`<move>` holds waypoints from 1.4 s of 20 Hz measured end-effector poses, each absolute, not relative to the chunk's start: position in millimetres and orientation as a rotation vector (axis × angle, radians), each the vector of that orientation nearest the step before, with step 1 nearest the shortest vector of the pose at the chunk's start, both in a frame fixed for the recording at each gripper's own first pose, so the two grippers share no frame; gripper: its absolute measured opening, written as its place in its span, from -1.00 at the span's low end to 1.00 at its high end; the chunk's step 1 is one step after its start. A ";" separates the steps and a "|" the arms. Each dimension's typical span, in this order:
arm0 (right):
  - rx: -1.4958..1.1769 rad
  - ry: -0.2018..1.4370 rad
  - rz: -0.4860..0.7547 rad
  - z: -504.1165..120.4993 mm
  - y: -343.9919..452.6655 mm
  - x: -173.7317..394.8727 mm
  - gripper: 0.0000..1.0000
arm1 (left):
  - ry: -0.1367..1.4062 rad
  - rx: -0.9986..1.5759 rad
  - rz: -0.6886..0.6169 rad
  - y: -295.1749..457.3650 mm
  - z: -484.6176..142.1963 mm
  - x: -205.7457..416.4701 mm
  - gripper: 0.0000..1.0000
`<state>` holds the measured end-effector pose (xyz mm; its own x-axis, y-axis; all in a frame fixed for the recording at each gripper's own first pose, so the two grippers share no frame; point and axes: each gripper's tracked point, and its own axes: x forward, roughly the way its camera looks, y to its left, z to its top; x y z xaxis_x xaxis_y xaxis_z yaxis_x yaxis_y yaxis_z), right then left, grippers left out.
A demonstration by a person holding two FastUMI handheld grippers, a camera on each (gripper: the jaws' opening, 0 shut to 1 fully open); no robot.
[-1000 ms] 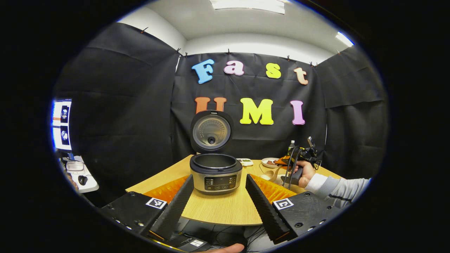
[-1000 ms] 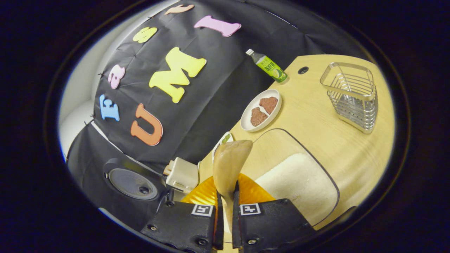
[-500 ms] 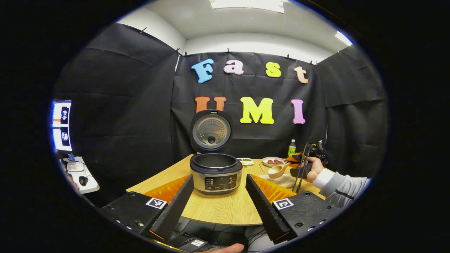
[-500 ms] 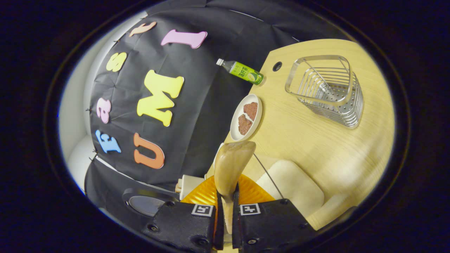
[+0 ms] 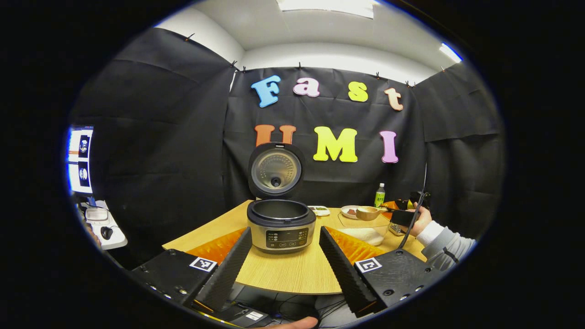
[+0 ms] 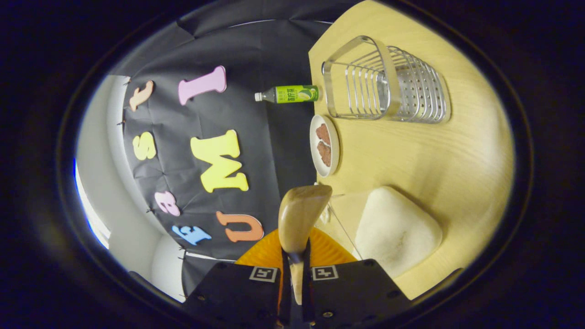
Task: Close the left gripper, press the button to open the rice cooker; take a wooden spoon from the chopstick holder with the right hand, scoop a spoonful of rice and pour it into the rice cooker, then put the wooden spoon back into the chopstick holder.
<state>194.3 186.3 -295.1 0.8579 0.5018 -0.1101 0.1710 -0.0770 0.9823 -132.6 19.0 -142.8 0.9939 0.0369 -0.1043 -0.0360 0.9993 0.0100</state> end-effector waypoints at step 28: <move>1.219 0.642 0.517 -174.7 426.6 166.2 -0.72 | 0.069 0.010 0.127 86.2 -110.6 -171.5 0.89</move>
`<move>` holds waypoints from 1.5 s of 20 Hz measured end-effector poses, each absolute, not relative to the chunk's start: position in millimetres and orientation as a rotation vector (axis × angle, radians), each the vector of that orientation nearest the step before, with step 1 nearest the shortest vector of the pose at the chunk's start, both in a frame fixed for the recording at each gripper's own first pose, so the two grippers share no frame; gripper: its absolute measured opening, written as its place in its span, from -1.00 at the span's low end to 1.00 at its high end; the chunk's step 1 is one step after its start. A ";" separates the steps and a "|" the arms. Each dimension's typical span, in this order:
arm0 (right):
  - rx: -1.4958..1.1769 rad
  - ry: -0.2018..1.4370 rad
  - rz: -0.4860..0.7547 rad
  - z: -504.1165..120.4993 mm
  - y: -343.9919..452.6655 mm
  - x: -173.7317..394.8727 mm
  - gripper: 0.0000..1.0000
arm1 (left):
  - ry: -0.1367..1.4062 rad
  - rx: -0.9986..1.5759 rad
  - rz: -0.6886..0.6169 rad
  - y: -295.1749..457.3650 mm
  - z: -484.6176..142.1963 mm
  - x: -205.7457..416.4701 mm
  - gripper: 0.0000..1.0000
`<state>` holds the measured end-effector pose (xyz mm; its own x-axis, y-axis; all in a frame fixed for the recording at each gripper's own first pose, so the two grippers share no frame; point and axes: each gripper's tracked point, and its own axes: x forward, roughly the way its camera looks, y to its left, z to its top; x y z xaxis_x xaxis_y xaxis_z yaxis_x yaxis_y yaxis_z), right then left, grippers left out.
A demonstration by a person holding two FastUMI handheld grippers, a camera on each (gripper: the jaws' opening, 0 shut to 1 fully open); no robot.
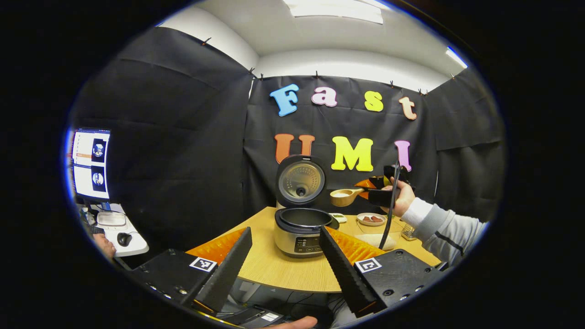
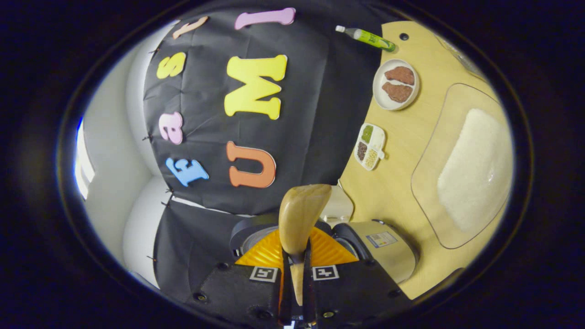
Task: Close the left gripper, press the button to open the rice cooker; take a wooden spoon from the chopstick holder with the right hand, scoop a spoonful of rice and pour it into the rice cooker, then put the wooden spoon back into the chopstick holder.
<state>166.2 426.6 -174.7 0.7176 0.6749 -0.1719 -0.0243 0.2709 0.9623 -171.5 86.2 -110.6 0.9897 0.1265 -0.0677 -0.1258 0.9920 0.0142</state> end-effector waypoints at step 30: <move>-0.024 0.174 0.615 -127.6 553.2 139.6 -0.71 | 0.079 0.015 0.134 96.8 -122.4 -175.1 0.89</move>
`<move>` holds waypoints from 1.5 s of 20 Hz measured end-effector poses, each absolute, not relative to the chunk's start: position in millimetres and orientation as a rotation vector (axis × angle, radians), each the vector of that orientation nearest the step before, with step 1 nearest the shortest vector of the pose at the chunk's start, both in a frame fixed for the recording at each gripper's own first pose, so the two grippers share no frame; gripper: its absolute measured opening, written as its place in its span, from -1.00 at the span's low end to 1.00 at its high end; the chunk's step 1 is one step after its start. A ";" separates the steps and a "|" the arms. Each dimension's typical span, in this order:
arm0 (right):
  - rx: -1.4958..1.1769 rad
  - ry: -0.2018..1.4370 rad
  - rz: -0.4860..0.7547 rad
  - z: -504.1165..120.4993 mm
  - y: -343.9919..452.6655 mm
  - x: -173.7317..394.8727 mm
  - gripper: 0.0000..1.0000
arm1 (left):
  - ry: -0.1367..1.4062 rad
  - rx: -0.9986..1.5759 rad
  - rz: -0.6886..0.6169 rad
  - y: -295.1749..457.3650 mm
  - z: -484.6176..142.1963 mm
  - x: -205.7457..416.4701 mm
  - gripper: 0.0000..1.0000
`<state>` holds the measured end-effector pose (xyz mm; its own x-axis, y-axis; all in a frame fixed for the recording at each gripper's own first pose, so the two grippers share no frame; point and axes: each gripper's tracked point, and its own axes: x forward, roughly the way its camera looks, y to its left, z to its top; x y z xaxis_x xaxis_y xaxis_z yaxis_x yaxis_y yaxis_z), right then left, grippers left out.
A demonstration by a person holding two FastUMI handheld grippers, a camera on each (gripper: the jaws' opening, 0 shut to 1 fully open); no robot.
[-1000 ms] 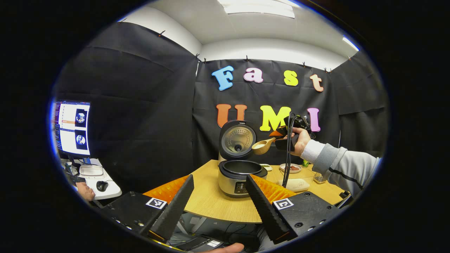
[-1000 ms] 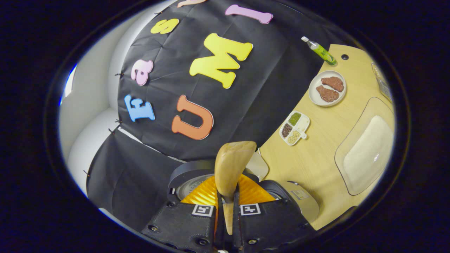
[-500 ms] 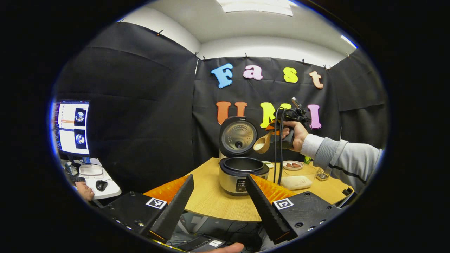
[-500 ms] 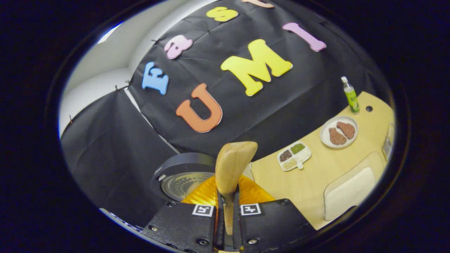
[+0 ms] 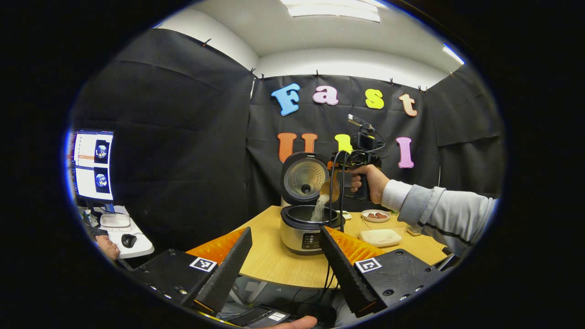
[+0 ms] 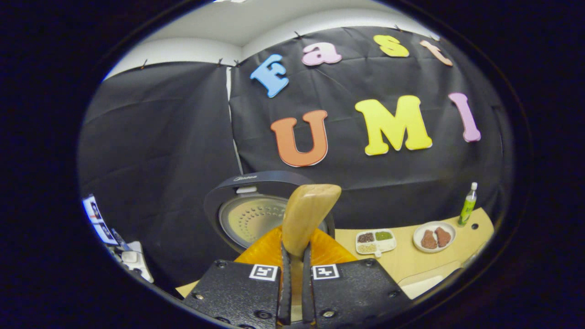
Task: Close the left gripper, press the button to open the rice cooker; take a wooden spoon from the chopstick holder with the right hand, scoop a spoonful of rice and pour it into the rice cooker, then put the wooden spoon back into the chopstick holder.
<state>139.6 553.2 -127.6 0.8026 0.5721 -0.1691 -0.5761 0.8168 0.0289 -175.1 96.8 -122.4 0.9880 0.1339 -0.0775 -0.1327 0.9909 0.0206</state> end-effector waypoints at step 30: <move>-0.078 -0.034 0.265 -33.9 226.2 189.3 -0.69 | 0.100 0.076 0.102 6.3 -121.6 -137.7 0.90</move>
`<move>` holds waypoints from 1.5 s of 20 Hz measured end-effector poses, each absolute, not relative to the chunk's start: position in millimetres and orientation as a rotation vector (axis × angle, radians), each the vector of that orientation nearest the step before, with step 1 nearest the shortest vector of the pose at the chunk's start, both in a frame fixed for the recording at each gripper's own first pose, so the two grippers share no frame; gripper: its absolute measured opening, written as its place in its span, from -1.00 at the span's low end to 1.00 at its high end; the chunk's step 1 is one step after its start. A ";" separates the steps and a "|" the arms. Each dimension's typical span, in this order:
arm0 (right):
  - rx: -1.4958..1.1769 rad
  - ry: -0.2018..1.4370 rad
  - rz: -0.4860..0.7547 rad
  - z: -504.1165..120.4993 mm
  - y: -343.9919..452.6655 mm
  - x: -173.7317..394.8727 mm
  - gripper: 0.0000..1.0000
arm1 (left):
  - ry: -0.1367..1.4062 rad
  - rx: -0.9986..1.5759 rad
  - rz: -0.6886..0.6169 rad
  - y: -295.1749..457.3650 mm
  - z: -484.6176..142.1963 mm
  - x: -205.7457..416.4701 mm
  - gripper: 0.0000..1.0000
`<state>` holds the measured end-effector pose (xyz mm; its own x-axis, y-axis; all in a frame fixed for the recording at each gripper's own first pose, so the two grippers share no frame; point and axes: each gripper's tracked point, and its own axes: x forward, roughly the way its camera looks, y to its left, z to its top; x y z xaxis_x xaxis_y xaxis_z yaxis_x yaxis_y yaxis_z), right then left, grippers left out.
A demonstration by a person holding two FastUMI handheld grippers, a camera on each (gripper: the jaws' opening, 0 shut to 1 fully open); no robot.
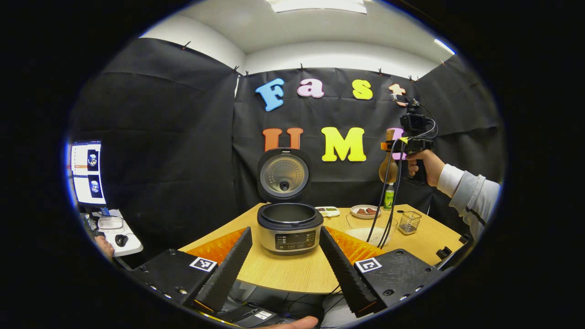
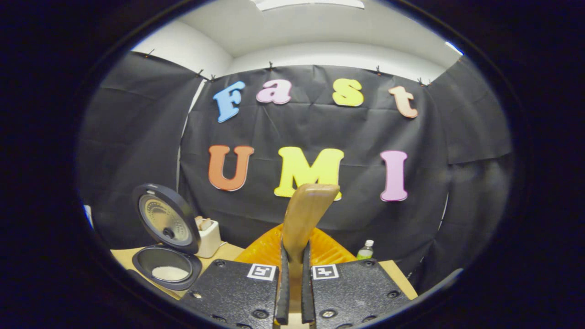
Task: Close the left gripper, press the button to open the rice cooker; take a wooden spoon from the chopstick holder with the right hand, scoop a spoonful of rice and pour it into the rice cooker, then put the wooden spoon back into the chopstick holder.
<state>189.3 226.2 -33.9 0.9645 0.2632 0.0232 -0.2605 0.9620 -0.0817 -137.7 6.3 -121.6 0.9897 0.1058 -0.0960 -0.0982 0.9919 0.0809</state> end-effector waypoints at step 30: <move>0.132 0.193 0.084 -211.6 11.3 269.7 0.31 | 0.051 0.117 0.098 -54.9 -129.5 -20.9 0.92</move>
